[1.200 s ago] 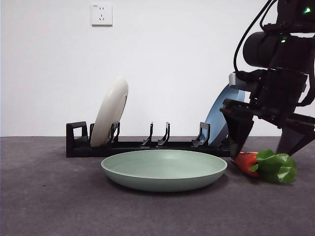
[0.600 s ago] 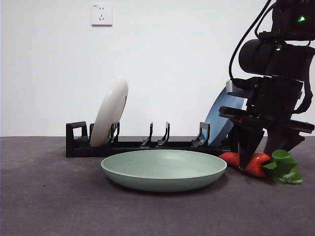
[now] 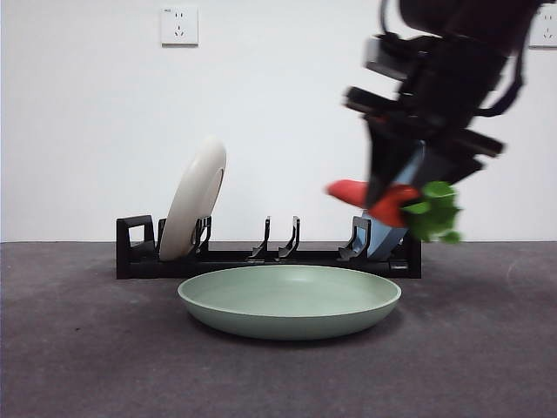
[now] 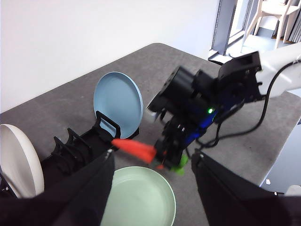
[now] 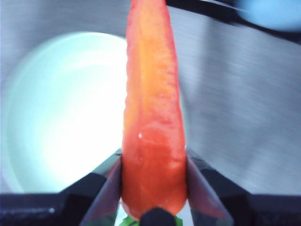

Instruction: Take the green plate from the plate rack,put the plate on the table,take the carrot from the table,put the carrot in the plate

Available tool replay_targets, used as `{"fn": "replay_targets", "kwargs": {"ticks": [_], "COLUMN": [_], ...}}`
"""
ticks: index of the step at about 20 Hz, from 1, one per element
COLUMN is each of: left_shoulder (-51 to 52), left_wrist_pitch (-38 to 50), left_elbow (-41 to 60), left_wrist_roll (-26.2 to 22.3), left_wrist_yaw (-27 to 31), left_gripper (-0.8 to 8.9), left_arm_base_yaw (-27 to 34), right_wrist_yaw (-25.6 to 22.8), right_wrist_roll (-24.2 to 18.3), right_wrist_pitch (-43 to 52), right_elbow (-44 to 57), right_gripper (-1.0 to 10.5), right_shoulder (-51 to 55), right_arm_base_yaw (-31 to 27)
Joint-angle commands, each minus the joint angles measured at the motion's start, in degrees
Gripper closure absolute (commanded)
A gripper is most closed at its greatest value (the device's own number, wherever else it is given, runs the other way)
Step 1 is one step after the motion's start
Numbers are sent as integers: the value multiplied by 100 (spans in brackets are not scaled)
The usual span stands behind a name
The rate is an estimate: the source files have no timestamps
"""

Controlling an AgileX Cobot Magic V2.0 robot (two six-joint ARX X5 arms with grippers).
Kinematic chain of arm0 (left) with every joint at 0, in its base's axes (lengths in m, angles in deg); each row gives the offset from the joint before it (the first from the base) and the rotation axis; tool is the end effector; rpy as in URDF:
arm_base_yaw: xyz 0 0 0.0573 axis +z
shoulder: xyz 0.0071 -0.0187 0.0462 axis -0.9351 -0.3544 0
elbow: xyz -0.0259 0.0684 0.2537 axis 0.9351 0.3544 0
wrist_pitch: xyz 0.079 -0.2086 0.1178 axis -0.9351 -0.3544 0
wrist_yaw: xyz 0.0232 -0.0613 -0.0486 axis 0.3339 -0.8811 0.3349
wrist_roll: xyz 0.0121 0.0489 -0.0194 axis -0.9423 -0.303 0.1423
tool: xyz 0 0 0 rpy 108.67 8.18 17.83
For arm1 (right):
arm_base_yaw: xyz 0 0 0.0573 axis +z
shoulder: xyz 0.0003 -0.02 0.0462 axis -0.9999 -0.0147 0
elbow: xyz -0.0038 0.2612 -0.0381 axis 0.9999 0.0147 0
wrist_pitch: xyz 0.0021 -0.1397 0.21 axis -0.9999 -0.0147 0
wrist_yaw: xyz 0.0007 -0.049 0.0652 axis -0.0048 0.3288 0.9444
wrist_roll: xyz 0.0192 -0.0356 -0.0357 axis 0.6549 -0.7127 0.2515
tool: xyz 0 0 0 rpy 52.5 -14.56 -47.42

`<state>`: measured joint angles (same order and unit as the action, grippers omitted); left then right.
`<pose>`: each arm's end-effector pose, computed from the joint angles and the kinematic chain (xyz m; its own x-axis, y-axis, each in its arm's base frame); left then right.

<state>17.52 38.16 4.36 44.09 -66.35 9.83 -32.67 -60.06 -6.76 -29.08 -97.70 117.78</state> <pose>0.0851 -0.1294 0.4575 0.6867 -0.6544 -0.3164 0.6877 0.7259 -0.0088 0.2767 0.1554 0.2338 0.4224 0.3780 -0.8238 -0.4715 0.8679 0.1565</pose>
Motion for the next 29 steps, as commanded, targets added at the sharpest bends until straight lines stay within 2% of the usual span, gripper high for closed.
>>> {"fn": "replay_targets", "kwargs": {"ticks": [1,6,8,13,14,17,18,19,24,29], "left_shoulder": [9,9,9,9,9,9,9,9,9,7], "left_wrist_pitch": [-46,-260,-317,-507,-535,-627,-658,-699,-1051,-1606], "left_elbow": [-2,-2,-2,-2,-2,-2,-2,-2,-2,-2], "left_wrist_roll": [20,22,24,35,35,35,33,33,17,20], "left_wrist_yaw": [-7,-7,-9,-7,-7,-7,-7,-7,-2,-9], "left_gripper": [530,531,530,530,531,531,531,530,530,531], "left_arm_base_yaw": [-22,-22,-22,-22,-22,-22,-22,-22,-22,-22], "right_wrist_yaw": [2,-57,-205,-181,-175,-170,-170,-173,-179,2], "right_wrist_roll": [192,358,435,450,455,472,474,474,448,251], "right_wrist_pitch": [345,968,1032,1043,1036,977,970,968,538,-1340], "right_elbow": [15,15,15,15,15,13,13,13,13,13], "right_gripper": [963,963,963,957,893,528,454,434,435,444], "right_shoulder": [-273,-1067,-1353,-1580,-1580,-1510,-1436,-1349,-354,1224], "right_arm_base_yaw": [417,1073,1137,1137,1137,1137,1137,1137,1137,1137]}}
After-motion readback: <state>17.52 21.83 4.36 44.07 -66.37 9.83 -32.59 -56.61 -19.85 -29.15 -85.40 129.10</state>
